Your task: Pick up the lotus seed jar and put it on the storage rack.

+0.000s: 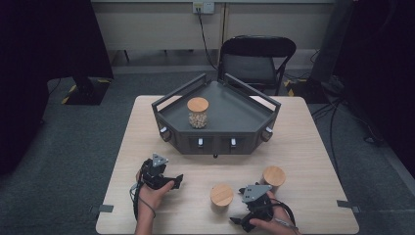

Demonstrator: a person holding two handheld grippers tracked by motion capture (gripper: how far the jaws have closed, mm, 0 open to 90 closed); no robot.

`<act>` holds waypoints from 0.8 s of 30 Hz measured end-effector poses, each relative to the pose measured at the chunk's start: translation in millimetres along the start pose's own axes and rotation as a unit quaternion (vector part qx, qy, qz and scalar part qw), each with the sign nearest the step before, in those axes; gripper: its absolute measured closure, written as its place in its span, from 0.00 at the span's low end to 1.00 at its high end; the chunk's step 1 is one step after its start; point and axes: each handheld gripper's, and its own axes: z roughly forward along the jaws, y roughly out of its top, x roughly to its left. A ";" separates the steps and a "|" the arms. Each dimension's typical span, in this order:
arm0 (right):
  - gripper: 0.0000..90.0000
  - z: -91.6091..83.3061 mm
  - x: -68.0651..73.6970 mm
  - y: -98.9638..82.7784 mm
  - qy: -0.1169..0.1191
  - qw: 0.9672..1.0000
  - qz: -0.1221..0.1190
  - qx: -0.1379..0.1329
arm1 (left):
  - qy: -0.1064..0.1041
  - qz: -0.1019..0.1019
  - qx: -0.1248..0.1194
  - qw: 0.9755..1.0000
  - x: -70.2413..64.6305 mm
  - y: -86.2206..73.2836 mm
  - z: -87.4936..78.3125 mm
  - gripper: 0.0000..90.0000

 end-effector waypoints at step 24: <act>0.00 0.1 0.1 0.1 0.000 1.000 0.001 0.000 | 0.005 0.014 0.010 1.000 1.3 -10.5 -3.0 0.05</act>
